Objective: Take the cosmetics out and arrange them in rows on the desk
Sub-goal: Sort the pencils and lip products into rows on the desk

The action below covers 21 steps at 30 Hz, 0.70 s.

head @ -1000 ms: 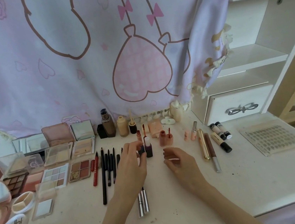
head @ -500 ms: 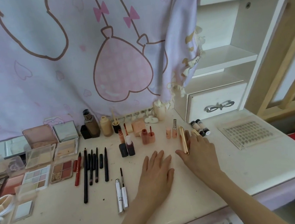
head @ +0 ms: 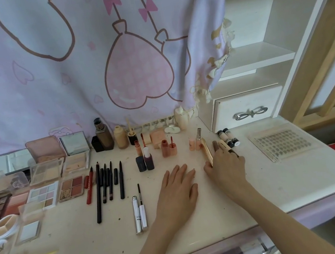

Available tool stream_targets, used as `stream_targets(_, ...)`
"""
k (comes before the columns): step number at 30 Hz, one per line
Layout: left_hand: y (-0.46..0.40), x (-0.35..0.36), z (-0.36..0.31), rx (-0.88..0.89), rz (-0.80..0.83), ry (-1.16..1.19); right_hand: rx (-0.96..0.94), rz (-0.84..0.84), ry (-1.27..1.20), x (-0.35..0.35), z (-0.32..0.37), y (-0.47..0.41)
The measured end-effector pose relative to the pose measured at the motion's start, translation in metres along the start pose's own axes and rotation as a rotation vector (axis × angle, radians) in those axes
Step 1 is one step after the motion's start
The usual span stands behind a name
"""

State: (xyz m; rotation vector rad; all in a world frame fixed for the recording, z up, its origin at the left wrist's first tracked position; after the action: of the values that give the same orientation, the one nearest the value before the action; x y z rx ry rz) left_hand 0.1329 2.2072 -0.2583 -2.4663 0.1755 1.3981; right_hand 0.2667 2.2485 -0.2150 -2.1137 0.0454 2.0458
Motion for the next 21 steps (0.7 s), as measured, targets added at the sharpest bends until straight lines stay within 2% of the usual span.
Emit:
stream_targets(5,0.000,-0.001,0.003,0.013,0.004,-0.016,0.073,-0.030,-0.135,-0.007,-0.011,0.005)
stream_targets(12,0.002,-0.003,0.001,-0.010,0.034,0.018,0.215,-0.107,-0.518,-0.023,-0.048,0.030)
stream_targets(17,0.000,-0.012,-0.001,-0.022,-0.028,0.256,0.295,-0.141,-0.928,-0.034,-0.058,0.036)
stream_targets(19,-0.001,-0.021,-0.006,-0.043,-0.109,0.442,0.266,-0.115,-1.053,-0.036,-0.055,0.037)
stream_targets(21,-0.005,-0.035,-0.013,-0.018,-0.222,0.521,0.203,-0.052,-1.180,-0.039,-0.050,0.039)
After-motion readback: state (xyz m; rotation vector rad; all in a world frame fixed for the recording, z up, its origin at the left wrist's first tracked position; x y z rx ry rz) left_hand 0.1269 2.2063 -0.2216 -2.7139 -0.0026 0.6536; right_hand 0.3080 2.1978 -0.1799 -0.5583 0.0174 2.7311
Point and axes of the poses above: each hand's wrist, its own y-axis away from the middle knuckle, its own x-axis out of the palm, z = x × y, the point moved 3 cm from there along -y, towards the middle knuckle, and after that the axes turned 10 degrees about y, right-handed, at the moved point
